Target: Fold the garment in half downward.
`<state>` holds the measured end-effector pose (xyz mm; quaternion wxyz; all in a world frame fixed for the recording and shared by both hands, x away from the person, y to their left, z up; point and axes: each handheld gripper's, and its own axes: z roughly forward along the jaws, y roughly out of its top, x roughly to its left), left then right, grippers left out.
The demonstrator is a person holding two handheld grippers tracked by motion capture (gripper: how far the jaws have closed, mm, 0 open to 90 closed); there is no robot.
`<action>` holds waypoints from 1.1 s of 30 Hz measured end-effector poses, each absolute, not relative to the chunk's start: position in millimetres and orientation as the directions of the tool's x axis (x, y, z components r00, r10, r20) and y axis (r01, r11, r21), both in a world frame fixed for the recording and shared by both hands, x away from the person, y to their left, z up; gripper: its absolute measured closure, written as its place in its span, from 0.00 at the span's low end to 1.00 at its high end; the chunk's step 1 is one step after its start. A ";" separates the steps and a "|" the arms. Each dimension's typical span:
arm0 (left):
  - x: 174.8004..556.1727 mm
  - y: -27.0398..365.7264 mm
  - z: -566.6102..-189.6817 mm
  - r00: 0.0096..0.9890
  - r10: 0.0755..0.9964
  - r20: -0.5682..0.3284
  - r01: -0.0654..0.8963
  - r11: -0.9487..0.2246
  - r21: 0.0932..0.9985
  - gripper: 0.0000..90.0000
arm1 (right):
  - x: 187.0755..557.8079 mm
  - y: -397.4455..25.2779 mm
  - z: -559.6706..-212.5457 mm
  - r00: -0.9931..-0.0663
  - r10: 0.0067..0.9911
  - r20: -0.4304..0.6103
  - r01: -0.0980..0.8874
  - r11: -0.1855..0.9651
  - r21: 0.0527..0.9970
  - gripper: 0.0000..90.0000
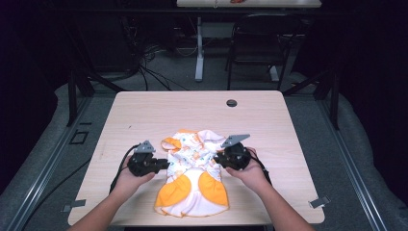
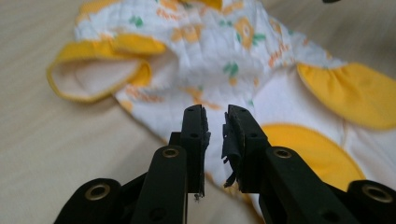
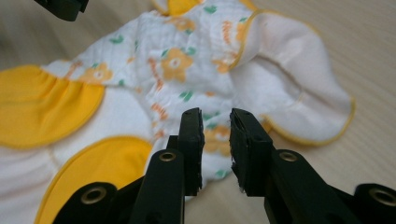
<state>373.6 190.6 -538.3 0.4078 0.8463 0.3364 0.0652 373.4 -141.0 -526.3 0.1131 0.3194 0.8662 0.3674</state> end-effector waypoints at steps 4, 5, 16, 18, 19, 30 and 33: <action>402.0 177.9 -522.9 0.757 0.640 -0.133 0.506 -0.444 0.740 0.80 | 405.8 -133.1 -513.6 -0.760 0.649 0.034 0.484 0.531 0.696 0.77; 415.1 171.7 -518.9 0.751 0.649 -0.125 0.512 -0.451 0.731 0.79 | 417.3 -129.4 -510.4 -0.764 0.644 0.034 0.483 0.537 0.692 0.73; 471.6 161.6 -531.2 0.719 0.689 -0.092 0.523 -0.449 0.725 0.70 | 473.8 -108.3 -522.4 -0.745 0.666 0.021 0.518 0.559 0.647 0.66; 478.1 161.7 -535.1 0.708 0.700 -0.096 0.538 -0.445 0.716 0.70 | 480.4 -107.1 -526.3 -0.730 0.682 0.040 0.537 0.536 0.652 0.65; 481.3 162.0 -537.4 0.701 0.707 -0.099 0.541 -0.435 0.720 0.70 | 483.8 -105.5 -529.2 -0.731 0.682 0.040 0.539 0.541 0.646 0.63; 498.2 164.1 -561.7 0.652 0.750 -0.117 0.609 -0.424 0.670 0.61 | 505.0 -99.4 -553.7 -0.663 0.748 0.041 0.628 0.525 0.574 0.58; 496.8 163.0 -567.3 0.650 0.752 -0.108 0.612 -0.435 0.661 0.59 | 506.0 -96.8 -560.2 -0.632 0.772 0.062 0.646 0.481 0.592 0.56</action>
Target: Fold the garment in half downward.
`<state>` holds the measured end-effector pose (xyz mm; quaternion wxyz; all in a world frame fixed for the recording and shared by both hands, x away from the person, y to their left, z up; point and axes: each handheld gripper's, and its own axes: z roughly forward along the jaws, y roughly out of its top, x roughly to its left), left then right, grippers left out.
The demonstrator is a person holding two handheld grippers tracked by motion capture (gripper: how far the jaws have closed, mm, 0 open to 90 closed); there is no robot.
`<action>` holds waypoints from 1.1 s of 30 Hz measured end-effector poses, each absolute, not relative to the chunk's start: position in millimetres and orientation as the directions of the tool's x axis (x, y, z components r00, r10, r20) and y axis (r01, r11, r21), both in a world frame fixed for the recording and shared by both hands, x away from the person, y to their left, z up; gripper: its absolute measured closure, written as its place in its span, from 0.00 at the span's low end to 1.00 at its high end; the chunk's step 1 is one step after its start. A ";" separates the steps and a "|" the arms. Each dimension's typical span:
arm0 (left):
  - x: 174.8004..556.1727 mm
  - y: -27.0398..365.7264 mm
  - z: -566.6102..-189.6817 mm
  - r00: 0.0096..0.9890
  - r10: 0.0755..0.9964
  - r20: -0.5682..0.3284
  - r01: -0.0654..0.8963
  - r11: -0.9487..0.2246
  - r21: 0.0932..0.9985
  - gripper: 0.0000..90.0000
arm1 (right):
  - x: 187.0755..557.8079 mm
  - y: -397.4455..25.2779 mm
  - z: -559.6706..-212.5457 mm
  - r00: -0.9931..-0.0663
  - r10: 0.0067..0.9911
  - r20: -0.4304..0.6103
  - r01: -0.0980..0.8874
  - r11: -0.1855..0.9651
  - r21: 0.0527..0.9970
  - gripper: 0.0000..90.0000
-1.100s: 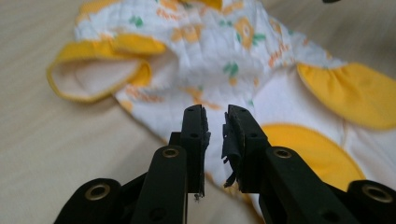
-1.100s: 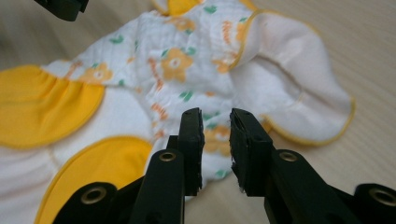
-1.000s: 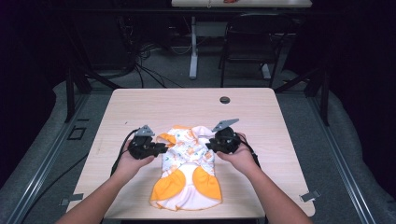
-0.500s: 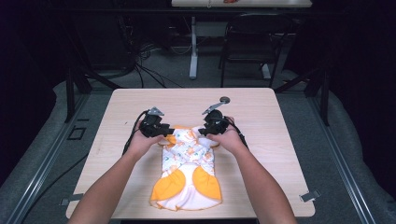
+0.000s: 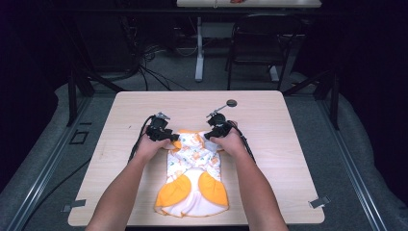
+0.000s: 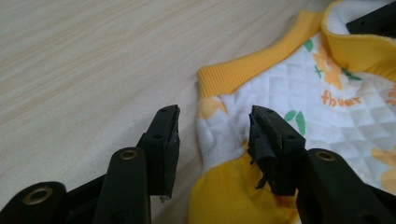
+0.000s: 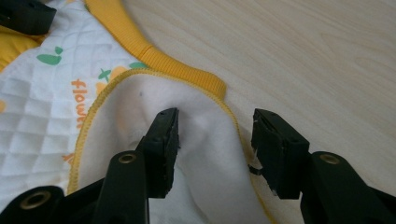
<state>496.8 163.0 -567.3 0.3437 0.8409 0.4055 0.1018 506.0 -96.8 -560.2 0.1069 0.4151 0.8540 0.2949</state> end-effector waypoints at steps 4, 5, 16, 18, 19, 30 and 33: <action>496.3 161.1 -569.2 0.658 0.747 -0.090 0.610 -0.460 0.645 0.59 | 506.9 -97.4 -559.8 -0.633 0.771 0.069 0.658 0.490 0.572 0.59; 495.9 160.2 -569.6 0.659 0.747 -0.089 0.611 -0.463 0.643 0.59 | 507.2 -97.7 -560.2 -0.634 0.768 0.087 0.666 0.486 0.566 0.62; 494.4 158.6 -571.3 0.664 0.740 -0.113 0.613 -0.451 0.648 0.67 | 506.6 -99.7 -562.9 -0.611 0.775 0.164 0.708 0.442 0.551 0.73; 493.9 157.4 -570.7 0.665 0.739 -0.108 0.613 -0.459 0.643 0.74 | 506.4 -99.0 -562.2 -0.624 0.764 0.162 0.704 0.460 0.541 0.75; 493.8 157.2 -570.7 0.663 0.740 -0.115 0.618 -0.454 0.642 0.77 | 506.0 -98.6 -562.5 -0.622 0.765 0.165 0.705 0.455 0.544 0.76; 491.3 154.2 -569.1 0.660 0.742 -0.119 0.620 -0.449 0.643 0.93 | 500.4 -98.2 -561.7 -0.665 0.734 0.138 0.656 0.486 0.577 0.93; 490.9 157.5 -567.8 0.658 0.742 -0.128 0.622 -0.440 0.648 0.94 | 499.2 -99.1 -560.2 -0.674 0.728 0.126 0.640 0.490 0.591 0.93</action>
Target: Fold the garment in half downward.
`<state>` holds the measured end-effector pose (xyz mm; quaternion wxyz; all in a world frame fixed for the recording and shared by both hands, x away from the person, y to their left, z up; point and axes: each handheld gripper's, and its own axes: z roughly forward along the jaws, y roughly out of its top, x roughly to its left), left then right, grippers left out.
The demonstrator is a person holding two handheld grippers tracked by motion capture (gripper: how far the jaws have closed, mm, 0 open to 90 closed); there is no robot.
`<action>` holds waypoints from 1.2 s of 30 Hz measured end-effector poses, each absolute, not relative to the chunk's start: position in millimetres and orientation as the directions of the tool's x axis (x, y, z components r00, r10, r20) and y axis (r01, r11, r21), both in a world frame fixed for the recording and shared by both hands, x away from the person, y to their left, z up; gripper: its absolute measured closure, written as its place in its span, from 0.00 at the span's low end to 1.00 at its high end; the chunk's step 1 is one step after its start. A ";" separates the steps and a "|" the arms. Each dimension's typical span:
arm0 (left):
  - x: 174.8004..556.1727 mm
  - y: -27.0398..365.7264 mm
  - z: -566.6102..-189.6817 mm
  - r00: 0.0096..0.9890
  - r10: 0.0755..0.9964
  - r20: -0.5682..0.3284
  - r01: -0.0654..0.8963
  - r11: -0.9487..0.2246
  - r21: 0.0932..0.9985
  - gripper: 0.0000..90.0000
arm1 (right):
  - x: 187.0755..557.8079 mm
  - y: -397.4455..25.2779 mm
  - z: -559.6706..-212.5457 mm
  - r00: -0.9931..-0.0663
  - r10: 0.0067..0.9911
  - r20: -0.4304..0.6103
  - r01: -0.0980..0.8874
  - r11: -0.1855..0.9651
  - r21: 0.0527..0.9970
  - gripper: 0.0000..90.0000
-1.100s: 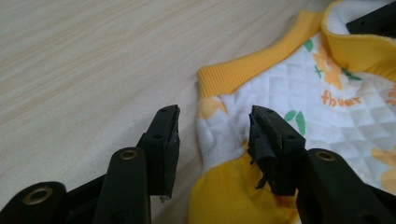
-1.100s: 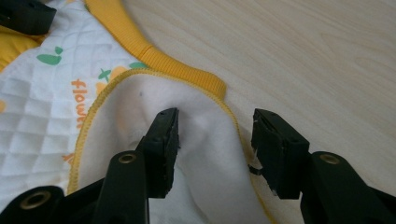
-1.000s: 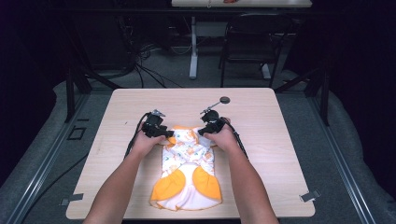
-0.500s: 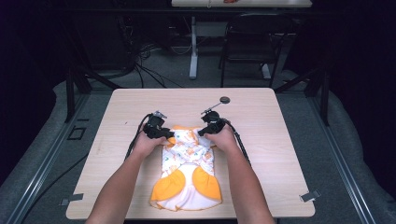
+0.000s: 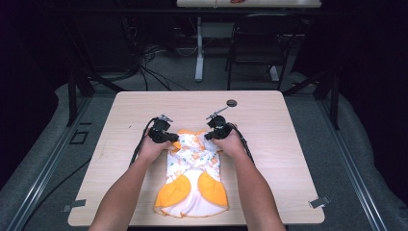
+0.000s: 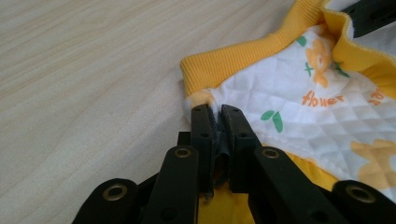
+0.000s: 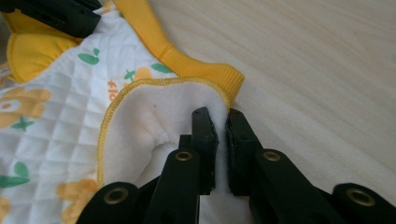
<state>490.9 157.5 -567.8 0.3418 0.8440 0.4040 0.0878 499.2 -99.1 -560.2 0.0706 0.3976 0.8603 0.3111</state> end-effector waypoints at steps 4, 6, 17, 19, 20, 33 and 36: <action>487.3 164.2 -561.6 0.660 0.739 -0.135 0.610 -0.423 0.670 0.94 | 495.6 -103.5 -550.6 -0.690 0.716 0.104 0.603 0.489 0.631 0.93; 484.5 165.1 -557.8 0.666 0.735 -0.126 0.597 -0.424 0.680 0.94 | 492.8 -103.6 -544.7 -0.709 0.700 0.084 0.571 0.500 0.651 0.93; 469.3 178.0 -513.7 0.698 0.711 -0.081 0.499 -0.402 0.768 0.94 | 474.2 -106.8 -505.2 -0.750 0.661 0.015 0.449 0.491 0.746 0.93; 468.0 178.3 -509.9 0.701 0.709 -0.075 0.490 -0.402 0.774 0.94 | 472.7 -106.3 -499.1 -0.752 0.659 -0.002 0.431 0.494 0.755 0.93; 467.3 178.7 -506.7 0.702 0.709 -0.069 0.482 -0.401 0.779 0.94 | 472.7 -106.3 -499.1 -0.752 0.659 -0.002 0.431 0.494 0.755 0.93; 465.6 185.2 -464.5 0.706 0.708 0.001 0.391 -0.391 0.833 0.94 | 465.2 -107.5 -450.1 -0.763 0.642 -0.072 0.322 0.474 0.820 0.93; 464.2 182.6 -456.1 0.712 0.702 0.037 0.359 -0.408 0.840 0.94 | 462.4 -105.7 -442.4 -0.759 0.640 -0.118 0.287 0.492 0.822 0.93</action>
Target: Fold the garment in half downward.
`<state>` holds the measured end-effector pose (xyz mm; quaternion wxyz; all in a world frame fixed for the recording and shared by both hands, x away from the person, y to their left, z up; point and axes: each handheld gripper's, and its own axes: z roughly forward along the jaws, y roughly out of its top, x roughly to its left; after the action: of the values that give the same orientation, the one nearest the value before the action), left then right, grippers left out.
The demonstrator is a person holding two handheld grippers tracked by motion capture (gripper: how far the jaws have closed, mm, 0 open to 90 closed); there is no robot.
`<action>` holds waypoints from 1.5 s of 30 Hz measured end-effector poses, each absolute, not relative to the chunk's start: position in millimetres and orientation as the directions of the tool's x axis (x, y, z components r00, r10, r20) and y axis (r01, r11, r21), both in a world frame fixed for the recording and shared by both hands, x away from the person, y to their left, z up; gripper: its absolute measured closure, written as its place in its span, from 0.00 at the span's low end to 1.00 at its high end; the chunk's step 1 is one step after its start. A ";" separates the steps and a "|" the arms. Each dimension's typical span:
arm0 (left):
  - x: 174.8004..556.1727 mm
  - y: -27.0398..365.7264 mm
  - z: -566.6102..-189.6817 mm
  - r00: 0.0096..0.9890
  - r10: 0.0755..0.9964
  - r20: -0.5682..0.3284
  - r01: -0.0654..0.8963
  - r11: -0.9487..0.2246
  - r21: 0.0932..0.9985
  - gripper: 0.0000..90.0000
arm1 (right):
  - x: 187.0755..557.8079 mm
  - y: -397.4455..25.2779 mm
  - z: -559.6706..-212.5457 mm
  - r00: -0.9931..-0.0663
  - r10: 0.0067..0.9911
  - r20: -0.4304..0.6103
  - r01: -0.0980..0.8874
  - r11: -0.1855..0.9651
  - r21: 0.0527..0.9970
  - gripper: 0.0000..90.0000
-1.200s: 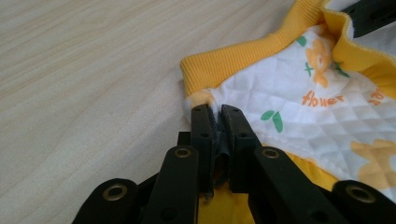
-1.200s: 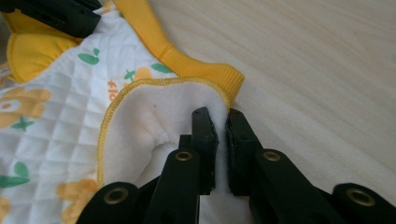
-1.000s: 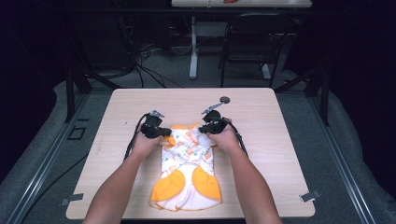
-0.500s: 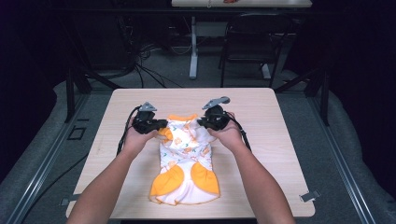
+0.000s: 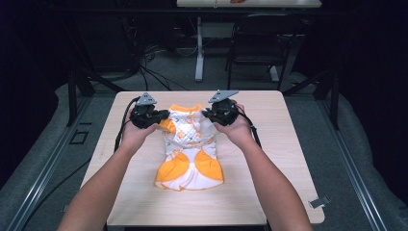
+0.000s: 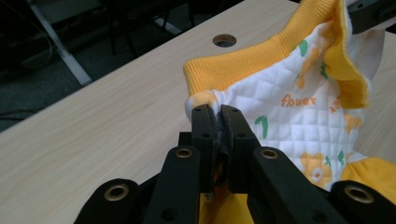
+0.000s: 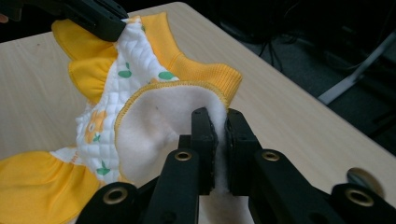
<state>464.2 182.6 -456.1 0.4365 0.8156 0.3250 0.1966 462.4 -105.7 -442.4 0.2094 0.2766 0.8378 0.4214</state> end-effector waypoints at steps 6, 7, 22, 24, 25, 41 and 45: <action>459.1 181.9 -450.9 0.720 0.691 0.063 0.329 -0.421 0.845 0.94 | 458.6 -107.7 -439.4 -0.760 0.632 -0.150 0.260 0.508 0.821 0.93; 457.6 181.1 -452.2 0.721 0.689 0.066 0.327 -0.423 0.845 0.94 | 457.7 -108.0 -439.8 -0.761 0.631 -0.149 0.259 0.507 0.822 0.93; 439.5 185.6 -479.4 0.753 0.650 0.096 0.302 -0.472 0.828 0.94 | 438.4 -100.2 -460.8 -0.787 0.582 -0.205 0.227 0.582 0.781 0.93; 437.7 186.3 -482.3 0.756 0.648 0.094 0.299 -0.469 0.831 0.94 | 436.4 -100.6 -463.5 -0.791 0.578 -0.200 0.228 0.582 0.781 0.93; 436.2 186.5 -484.3 0.757 0.647 0.092 0.300 -0.470 0.830 0.94 | 433.3 -101.3 -466.2 -0.794 0.576 -0.196 0.227 0.580 0.782 0.93; 415.0 186.9 -497.1 0.794 0.603 0.081 0.283 -0.483 0.829 0.94 | 407.1 -107.4 -476.2 -0.819 0.536 -0.204 0.195 0.594 0.780 0.93; 407.5 186.5 -505.2 0.806 0.586 0.082 0.281 -0.501 0.818 0.94 | 399.0 -107.7 -483.3 -0.827 0.524 -0.205 0.191 0.604 0.774 0.92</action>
<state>407.5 186.5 -505.2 0.4291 0.8479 0.2557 0.1777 399.0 -107.7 -483.3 0.2109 0.2052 0.8704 0.3947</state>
